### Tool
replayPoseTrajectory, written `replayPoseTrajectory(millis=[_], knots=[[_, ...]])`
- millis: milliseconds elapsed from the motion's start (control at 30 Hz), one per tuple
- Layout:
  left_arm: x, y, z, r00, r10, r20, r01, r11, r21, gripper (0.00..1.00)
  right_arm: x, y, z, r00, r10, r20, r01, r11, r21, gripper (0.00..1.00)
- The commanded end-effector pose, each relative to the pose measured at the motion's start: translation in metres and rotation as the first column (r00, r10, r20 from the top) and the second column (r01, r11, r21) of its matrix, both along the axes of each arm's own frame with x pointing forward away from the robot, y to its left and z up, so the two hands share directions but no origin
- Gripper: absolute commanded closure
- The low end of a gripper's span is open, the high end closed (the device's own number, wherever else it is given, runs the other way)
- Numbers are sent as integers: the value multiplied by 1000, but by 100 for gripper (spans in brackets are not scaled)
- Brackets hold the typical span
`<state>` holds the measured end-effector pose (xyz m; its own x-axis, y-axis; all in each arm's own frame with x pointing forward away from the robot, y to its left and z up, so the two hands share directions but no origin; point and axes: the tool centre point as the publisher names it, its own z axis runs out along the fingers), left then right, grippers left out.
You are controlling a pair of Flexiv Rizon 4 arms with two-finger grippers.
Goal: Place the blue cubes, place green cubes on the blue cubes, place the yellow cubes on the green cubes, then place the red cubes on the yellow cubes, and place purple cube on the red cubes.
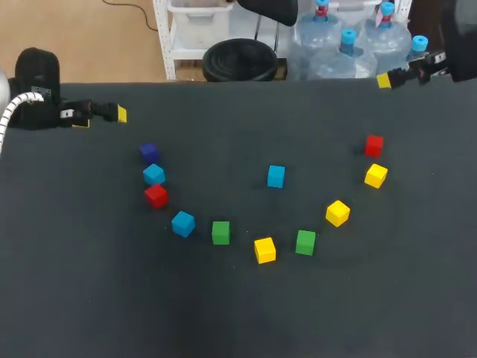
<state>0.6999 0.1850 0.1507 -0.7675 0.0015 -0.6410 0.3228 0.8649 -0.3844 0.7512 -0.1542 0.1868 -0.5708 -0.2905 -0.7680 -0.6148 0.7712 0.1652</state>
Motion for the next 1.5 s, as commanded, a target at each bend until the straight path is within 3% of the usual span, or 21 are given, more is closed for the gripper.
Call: replayPoseTrajectory(millis=[33, 333, 367, 400, 433, 467, 500, 533, 600, 667, 700, 767, 833, 900, 967, 1000, 1067, 1167, 1267, 1367, 1500], knots=[[0, 1, -1, 1000, -1, 2, 1, 1000, -2, 0, 0, 0, -3, 998, -9, 61, 6, 999, 54, 0], [0, 1, -1, 1000, -1, 2, 1, 1000, -2, 0, 0, 0, -3, 998, -9, 61, 6, 999, 54, 0], [-4, -3, -1, 1000, -10, 24, 8, 994, 106, 0, 0, 0, -3, 998, -9, 61, 6, 999, 54, 0], [-8, -11, -3, 997, -70, 39, 57, 960, 274, 0, 0, 0, -3, 998, -9, 61, 6, 999, 54, 0], [-9, -18, -8, 990, -139, 16, 122, 911, 393, 0, 0, 0, -3, 998, -9, 61, 6, 999, 54, 0], [-10, -25, -14, 973, -228, -25, 209, 838, 504, 0, 0, 0, -3, 998, -9, 61, 6, 999, 54, 0], [-10, -29, -18, 958, -280, -64, 271, 805, 528, 0, 0, 0, -3, 998, -9, 61, 6, 999, 54, 0], [-10, -35, -28, 918, -345, -194, 393, 730, 560, 0, 0, 0, -3, 998, -9, 61, 6, 999, 54, 0], [-9, -38, -40, 881, -405, -245, 449, 552, 703, 0, 0, 0, -3, 998, -9, 61, 6, 999, 54, 0], [-6, -40, -51, 840, -427, -335, 512, 417, 751, 0, 0, 0, -3, 998, -9, 61, 6, 999, 54, 0], [-6, -41, -54, 831, -433, -349, 522, 391, 758, 0, 0, 0, -3, 998, -9, 61, 6, 999, 54, 0], [-3, -46, -72, 769, -462, -442, 604, 299, 739, 0, 0, 0, -3, 998, -9, 61, 6, 999, 54, 0], [2, -50, -81, 746, -463, -478, 625, 240, 743, 0, 0, 0, -3, 998, -9, 61, 6, 999, 54, 0], [8, -58, -80, 731, -481, -484, 649, 271, 711, 0, 0, 0, -3, 998, -9, 61, 6, 999, 54, 0], [9, -64, -83, 689, -484, -540, 693, 220, 687, 0, 0, 0, -3, 998, -9, 61, 6, 999, 54, 0], [10, -66, -85, 674, -480, -562, 710, 210, 672, 0, 0, 0, -3, 998, -9, 61, 6, 999, 54, 0], [6, -70, -95, 590, -474, -654, 772, 93, 629, 0, 0, 0, -3, 998, -9, 61, 6, 999, 54, 0], [1, -73, -106, 495, -467, -733, 833, 13, 554, 0, 0, 0, -3, 998, -9, 61, 6, 999, 54, 0], [-3, -70, -109, 439, -447, -779, 867, -15, 498, 0, 0, 0, -3, 998, -9, 61, 6, 999, 54, 0], [-4, -63, -113, 406, -408, -818, 889, -34, 458, 0, 0, 0, -3, 998, -9, 61, 6, 999, 54, 0], [1, -58, -118, 385, -384, -839, 907, -13, 422, 0, 0, 0, -3, 998, -9, 61, 6, 999, 54, 0]])
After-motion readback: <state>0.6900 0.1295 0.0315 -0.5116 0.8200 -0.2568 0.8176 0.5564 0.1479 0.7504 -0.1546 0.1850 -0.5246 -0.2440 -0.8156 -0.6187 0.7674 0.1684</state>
